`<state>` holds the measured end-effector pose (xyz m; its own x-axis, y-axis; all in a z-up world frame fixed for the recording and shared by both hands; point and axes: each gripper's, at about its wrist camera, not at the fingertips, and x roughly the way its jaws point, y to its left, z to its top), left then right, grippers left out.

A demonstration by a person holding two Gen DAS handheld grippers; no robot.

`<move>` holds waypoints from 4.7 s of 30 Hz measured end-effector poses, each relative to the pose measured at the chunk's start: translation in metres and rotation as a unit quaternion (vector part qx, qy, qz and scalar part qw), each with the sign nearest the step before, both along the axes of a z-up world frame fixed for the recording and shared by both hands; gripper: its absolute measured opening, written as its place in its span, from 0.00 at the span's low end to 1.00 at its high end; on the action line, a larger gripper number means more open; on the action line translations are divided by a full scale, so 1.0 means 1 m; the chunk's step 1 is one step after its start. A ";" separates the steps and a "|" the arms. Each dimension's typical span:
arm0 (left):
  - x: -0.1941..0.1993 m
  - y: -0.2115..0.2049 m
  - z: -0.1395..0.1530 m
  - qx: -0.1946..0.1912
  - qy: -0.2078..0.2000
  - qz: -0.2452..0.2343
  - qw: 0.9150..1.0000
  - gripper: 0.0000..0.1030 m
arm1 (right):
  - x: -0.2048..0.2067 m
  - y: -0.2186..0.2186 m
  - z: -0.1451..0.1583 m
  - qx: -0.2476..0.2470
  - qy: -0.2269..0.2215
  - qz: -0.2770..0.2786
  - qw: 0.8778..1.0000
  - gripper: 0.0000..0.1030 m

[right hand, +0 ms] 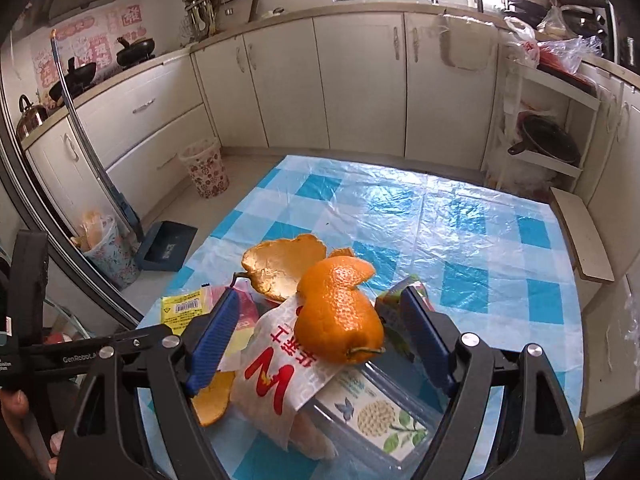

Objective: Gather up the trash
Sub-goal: 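Grasp the orange peel with the right gripper while the left gripper grasps the yellow wrapper, then lift the orange peel with the right gripper while the left gripper holds the yellow wrapper, then drop the orange peel and yellow wrapper into the yellow bucket with both grippers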

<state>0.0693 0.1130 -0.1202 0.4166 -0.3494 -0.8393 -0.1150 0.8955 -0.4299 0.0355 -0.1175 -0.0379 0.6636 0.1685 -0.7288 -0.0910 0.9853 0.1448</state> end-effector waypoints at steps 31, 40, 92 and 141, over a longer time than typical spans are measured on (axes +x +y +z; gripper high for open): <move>-0.025 -0.023 0.084 0.003 -0.113 -0.049 0.992 0.02 | -0.031 -0.077 0.013 0.246 -0.014 -0.014 0.969 0.41; -0.057 -0.047 0.109 0.004 -0.134 -0.080 0.988 0.01 | -0.065 -0.079 -0.001 0.176 0.038 0.003 0.984 0.40; -0.082 -0.057 0.122 0.051 -0.155 -0.092 0.982 0.01 | -0.116 -0.126 -0.014 0.302 0.020 -0.050 0.952 0.27; -0.188 -0.479 0.038 0.125 -0.124 -0.479 0.860 0.42 | -0.281 -0.344 -0.133 0.215 0.072 -0.327 0.917 0.59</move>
<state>-0.1185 -0.3658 -0.0826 0.2149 -0.4534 -0.8650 0.7943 0.5965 -0.1153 -0.2452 -0.4611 -0.1706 0.6271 0.0620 -0.7765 0.5499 0.6708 0.4976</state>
